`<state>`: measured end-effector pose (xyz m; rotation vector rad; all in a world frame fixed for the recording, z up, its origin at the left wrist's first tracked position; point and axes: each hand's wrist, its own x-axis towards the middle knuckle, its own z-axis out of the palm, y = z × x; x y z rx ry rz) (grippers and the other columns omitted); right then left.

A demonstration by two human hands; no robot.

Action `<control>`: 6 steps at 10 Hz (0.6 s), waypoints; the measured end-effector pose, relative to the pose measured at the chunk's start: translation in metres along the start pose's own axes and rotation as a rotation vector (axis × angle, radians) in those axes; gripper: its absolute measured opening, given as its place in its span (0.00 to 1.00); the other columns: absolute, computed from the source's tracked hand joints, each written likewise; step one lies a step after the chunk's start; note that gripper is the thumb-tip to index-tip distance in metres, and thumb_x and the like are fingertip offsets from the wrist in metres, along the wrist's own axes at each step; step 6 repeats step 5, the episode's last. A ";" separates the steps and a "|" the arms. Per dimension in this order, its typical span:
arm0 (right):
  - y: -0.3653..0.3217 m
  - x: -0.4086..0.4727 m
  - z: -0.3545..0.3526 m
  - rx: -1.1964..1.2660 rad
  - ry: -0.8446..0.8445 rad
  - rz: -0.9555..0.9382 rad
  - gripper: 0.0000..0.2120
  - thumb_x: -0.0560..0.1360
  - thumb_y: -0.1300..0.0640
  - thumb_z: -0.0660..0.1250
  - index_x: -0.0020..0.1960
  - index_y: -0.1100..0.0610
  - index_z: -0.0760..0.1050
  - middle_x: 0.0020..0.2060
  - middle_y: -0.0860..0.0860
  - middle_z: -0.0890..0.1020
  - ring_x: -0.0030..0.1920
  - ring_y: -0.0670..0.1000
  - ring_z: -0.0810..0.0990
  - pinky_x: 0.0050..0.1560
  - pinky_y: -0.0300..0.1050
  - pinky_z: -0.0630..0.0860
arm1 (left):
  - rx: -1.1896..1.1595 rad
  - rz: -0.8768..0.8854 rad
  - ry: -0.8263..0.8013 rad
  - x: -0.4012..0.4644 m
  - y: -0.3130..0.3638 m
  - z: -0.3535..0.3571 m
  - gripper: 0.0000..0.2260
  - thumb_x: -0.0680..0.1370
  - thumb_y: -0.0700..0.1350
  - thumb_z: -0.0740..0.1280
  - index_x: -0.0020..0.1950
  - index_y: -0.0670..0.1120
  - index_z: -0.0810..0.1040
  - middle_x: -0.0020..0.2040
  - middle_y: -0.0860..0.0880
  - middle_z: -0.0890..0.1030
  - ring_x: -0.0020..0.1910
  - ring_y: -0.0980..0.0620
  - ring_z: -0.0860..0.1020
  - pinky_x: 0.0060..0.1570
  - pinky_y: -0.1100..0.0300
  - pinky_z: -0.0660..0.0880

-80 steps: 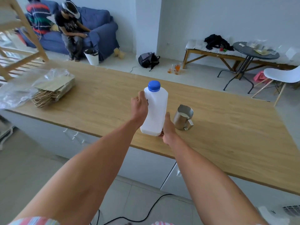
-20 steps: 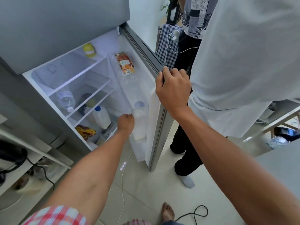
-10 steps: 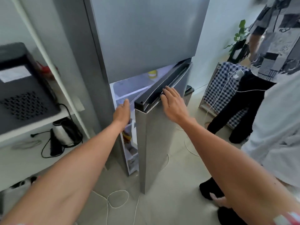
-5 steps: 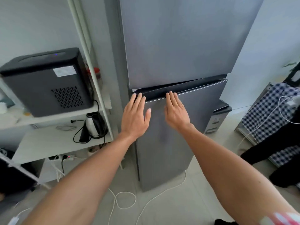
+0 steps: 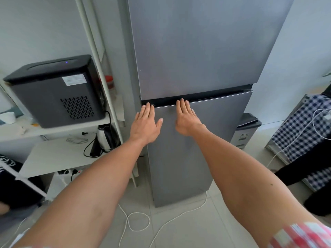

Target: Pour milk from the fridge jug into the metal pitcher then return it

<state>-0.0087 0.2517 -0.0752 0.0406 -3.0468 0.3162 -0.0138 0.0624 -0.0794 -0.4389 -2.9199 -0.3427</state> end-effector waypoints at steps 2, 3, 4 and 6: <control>0.001 0.002 -0.005 0.010 -0.031 -0.001 0.39 0.82 0.60 0.57 0.85 0.59 0.37 0.84 0.54 0.38 0.84 0.56 0.36 0.82 0.60 0.49 | 0.011 0.003 -0.027 0.002 -0.001 -0.003 0.34 0.85 0.62 0.49 0.85 0.44 0.45 0.85 0.47 0.43 0.83 0.49 0.42 0.81 0.50 0.45; -0.002 -0.008 -0.016 0.131 0.041 0.018 0.37 0.82 0.59 0.59 0.85 0.59 0.46 0.85 0.54 0.47 0.84 0.56 0.49 0.79 0.60 0.59 | 0.031 0.013 -0.032 0.001 -0.001 -0.003 0.35 0.85 0.63 0.48 0.85 0.44 0.45 0.85 0.47 0.43 0.83 0.49 0.43 0.80 0.49 0.46; -0.010 -0.024 -0.026 0.460 0.341 0.222 0.24 0.82 0.57 0.60 0.78 0.55 0.68 0.76 0.53 0.73 0.71 0.57 0.75 0.69 0.54 0.73 | -0.010 0.026 -0.036 0.004 -0.004 -0.006 0.35 0.85 0.63 0.47 0.85 0.44 0.45 0.85 0.47 0.43 0.83 0.50 0.43 0.80 0.48 0.46; -0.018 -0.054 -0.062 1.069 0.701 0.243 0.10 0.81 0.60 0.64 0.60 0.56 0.80 0.48 0.51 0.86 0.44 0.49 0.86 0.50 0.46 0.79 | -0.208 0.050 0.042 -0.008 -0.007 -0.005 0.33 0.86 0.62 0.50 0.85 0.45 0.47 0.85 0.49 0.46 0.83 0.52 0.43 0.81 0.50 0.47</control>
